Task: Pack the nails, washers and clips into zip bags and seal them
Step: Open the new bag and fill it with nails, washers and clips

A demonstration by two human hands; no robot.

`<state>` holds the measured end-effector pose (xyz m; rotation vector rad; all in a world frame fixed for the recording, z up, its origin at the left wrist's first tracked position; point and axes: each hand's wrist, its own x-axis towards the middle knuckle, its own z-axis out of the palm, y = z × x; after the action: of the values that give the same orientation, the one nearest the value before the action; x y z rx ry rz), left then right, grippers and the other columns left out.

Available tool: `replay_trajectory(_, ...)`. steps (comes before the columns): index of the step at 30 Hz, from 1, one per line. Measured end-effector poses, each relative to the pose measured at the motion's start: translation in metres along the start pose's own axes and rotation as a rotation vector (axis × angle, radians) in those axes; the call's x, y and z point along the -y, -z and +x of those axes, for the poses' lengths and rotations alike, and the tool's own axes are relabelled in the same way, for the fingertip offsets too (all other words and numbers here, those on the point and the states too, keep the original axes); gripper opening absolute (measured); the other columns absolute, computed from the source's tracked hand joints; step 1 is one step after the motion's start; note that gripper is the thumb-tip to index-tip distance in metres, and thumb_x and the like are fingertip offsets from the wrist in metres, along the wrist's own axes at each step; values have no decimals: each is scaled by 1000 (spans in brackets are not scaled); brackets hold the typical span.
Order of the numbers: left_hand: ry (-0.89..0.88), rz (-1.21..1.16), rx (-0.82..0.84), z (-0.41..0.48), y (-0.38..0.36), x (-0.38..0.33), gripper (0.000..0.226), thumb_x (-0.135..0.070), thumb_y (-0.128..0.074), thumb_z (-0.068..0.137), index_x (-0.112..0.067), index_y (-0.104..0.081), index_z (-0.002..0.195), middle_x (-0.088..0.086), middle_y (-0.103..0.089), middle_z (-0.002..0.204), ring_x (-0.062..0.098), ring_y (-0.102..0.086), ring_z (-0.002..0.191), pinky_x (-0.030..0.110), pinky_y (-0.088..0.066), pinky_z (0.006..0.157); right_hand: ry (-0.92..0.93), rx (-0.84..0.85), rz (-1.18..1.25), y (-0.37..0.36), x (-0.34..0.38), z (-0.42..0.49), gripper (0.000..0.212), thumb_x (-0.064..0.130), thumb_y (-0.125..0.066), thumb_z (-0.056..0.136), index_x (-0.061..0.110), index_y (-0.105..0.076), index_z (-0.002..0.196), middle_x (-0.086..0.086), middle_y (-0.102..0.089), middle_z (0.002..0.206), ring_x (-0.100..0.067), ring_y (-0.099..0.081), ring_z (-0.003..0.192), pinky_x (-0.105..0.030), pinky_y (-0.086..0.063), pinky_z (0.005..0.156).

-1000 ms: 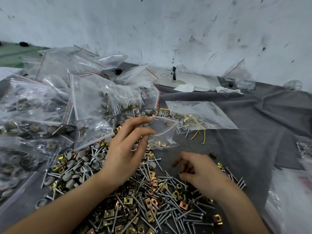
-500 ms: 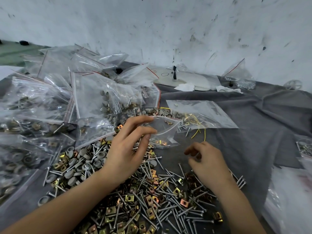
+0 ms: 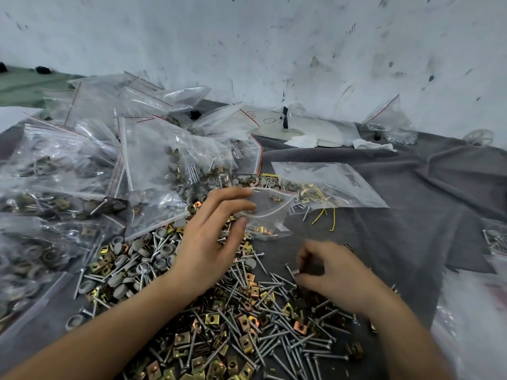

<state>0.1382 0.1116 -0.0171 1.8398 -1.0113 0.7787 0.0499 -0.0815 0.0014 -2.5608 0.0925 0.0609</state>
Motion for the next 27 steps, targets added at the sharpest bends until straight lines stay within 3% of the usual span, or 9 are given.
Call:
replay_trajectory(2, -20, 6, 14, 0, -1, 0, 19, -10, -52, 91, -1, -66, 99, 6, -55, 120, 9, -51, 115, 15, -37, 99, 20, -190, 89, -1, 2, 1, 21, 22, -70, 79, 28, -51, 72, 8, -59, 81, -2, -52, 73, -11, -39, 64)
replay_trajectory(6, -79, 0, 68, -1, 0, 1, 17, -8, -53, 91, 0, -67, 94, 7, -53, 122, 5, -49, 112, 14, -37, 96, 152, -561, 183, -5, 11, -1, 23, 12, -69, 75, 25, -51, 71, 5, -55, 74, -7, -50, 71, -10, -37, 64)
replay_trajectory(8, -119, -12, 111, -2, 0, 1, 15, -5, -55, 90, 2, -68, 93, 8, -52, 123, -2, -45, 112, 11, -35, 94, 311, -796, 132, -7, 18, -3, 16, 10, -64, 76, 18, -50, 71, 6, -50, 70, -9, -45, 68, -10, -38, 64)
replay_trajectory(11, -177, -24, 161, -2, -1, -3, 14, -4, -56, 89, 2, -68, 93, 13, -53, 123, 8, -49, 113, 12, -37, 94, 491, -1017, 15, -11, 25, -5, 13, 10, -55, 79, 7, -52, 66, 1, -48, 66, -13, -42, 67, -17, -38, 63)
replay_trajectory(13, -201, -30, 192, -1, 0, -6, 18, -6, -54, 91, 3, -69, 93, 17, -56, 121, 13, -51, 114, 14, -39, 96, 525, -1050, -35, -15, 27, -6, 16, 9, -56, 79, 5, -53, 64, -5, -52, 70, -17, -45, 73, -22, -38, 67)
replay_trajectory(15, -230, -33, 223, -1, 1, -9, 21, -8, -51, 93, 4, -69, 93, 18, -55, 121, 17, -52, 117, 20, -40, 100, 502, -1040, -57, -19, 30, -5, 16, 13, -59, 79, 5, -56, 65, -9, -58, 87, -20, -48, 88, -26, -41, 76)
replay_trajectory(20, -234, -44, 259, -2, 2, -10, 23, -8, -50, 94, 5, -69, 94, 17, -55, 122, 20, -52, 119, 28, -39, 105, 403, -918, -41, -25, 33, -1, 14, 22, -60, 80, 9, -61, 76, -9, -54, 119, -22, -42, 117, -41, -45, 90)
replay_trajectory(24, -176, -20, 181, -1, 1, -5, 14, -2, -57, 87, 3, -70, 92, 19, -58, 118, 13, -53, 110, 13, -39, 96, 413, -948, 72, -24, 34, -2, 14, 19, -56, 83, 7, -62, 88, -10, -52, 120, -26, -46, 117, -21, -33, 102)
replay_trajectory(27, -45, -1, 56, -1, -1, -1, 12, 0, -61, 82, 1, -70, 91, 15, -59, 115, 9, -52, 105, 11, -41, 92, 396, -970, 158, -24, 32, -2, 11, 16, -53, 84, 7, -59, 87, -4, -53, 106, -16, -51, 105, -16, -38, 93)
